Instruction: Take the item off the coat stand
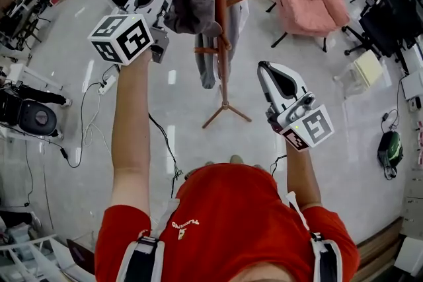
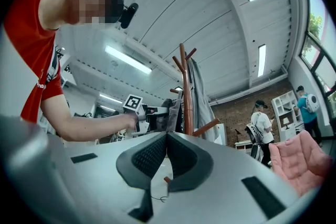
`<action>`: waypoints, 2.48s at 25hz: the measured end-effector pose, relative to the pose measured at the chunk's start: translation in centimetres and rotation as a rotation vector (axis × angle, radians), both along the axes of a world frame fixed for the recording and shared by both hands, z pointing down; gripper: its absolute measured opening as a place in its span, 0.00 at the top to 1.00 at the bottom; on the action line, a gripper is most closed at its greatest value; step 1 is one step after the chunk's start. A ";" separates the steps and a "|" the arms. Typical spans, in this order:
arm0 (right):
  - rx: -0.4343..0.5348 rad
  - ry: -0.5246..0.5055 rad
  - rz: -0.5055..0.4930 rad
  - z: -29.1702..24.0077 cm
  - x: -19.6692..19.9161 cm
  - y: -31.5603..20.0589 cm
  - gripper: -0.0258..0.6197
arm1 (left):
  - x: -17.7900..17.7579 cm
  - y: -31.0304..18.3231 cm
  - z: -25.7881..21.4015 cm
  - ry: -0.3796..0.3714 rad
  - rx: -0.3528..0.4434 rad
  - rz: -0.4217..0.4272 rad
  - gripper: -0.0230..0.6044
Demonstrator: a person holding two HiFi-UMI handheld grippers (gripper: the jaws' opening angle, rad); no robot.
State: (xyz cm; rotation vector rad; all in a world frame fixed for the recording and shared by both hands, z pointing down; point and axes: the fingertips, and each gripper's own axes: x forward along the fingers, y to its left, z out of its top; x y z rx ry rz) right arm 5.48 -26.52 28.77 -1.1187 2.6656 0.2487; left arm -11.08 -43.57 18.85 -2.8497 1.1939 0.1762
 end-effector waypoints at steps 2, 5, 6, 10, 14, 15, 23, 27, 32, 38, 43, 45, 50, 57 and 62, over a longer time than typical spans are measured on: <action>-0.003 -0.001 0.000 0.2 0.2 0.1 0.93 | -0.2 0.1 -0.5 0.008 0.009 -0.017 0.93; -0.006 -0.004 -0.003 0.1 -0.1 0.0 0.93 | -1.0 0.2 -1.5 0.021 0.020 -0.035 0.93; -0.006 -0.004 -0.005 0.0 -0.3 0.0 0.93 | -1.3 0.3 -1.9 0.029 0.022 -0.039 0.93; -0.004 -0.008 -0.018 -0.3 -1.3 0.4 0.93 | -2.9 0.6 -3.4 0.063 0.026 -0.055 0.93; -0.002 -0.005 -0.041 -0.3 -2.1 0.3 0.93 | -4.0 0.4 -5.1 0.087 0.033 -0.069 0.93; -0.001 -0.004 -0.045 -0.3 -2.2 0.3 0.93 | -4.2 0.5 -5.7 0.092 0.040 -0.072 0.93; 0.009 0.007 -0.083 -0.7 -4.1 0.5 0.93 | -7.8 2.4 -7.8 0.140 0.091 -0.117 0.93; 0.009 0.009 -0.104 -1.2 -4.3 0.0 0.93 | -9.0 3.7 -6.5 0.162 0.065 -0.135 0.93; 0.019 0.006 -0.116 -1.4 -4.6 0.0 0.93 | -9.1 7.2 -3.9 0.164 0.069 -0.131 0.93; 0.038 -0.004 -0.113 -2.2 -4.7 -0.3 0.93 | -8.3 11.4 0.5 0.184 0.044 -0.126 0.93; 0.046 -0.009 -0.112 -2.6 -4.6 -0.2 0.93 | -6.8 14.0 4.4 0.201 -0.002 -0.113 0.93; 0.049 -0.009 -0.111 -2.7 -4.8 -0.2 0.93 | -6.4 14.6 5.5 0.204 -0.011 -0.117 0.93; 0.069 0.011 -0.097 -2.5 -5.0 0.2 0.93 | -6.2 15.4 7.3 0.225 -0.027 -0.110 0.93; 0.070 -0.003 -0.075 -1.9 -4.8 0.2 0.93 | -5.7 15.7 8.1 0.217 -0.032 -0.091 0.93; 0.063 -0.003 -0.071 -1.6 -4.7 0.1 0.93 | -5.4 15.7 8.4 0.214 -0.034 -0.085 0.93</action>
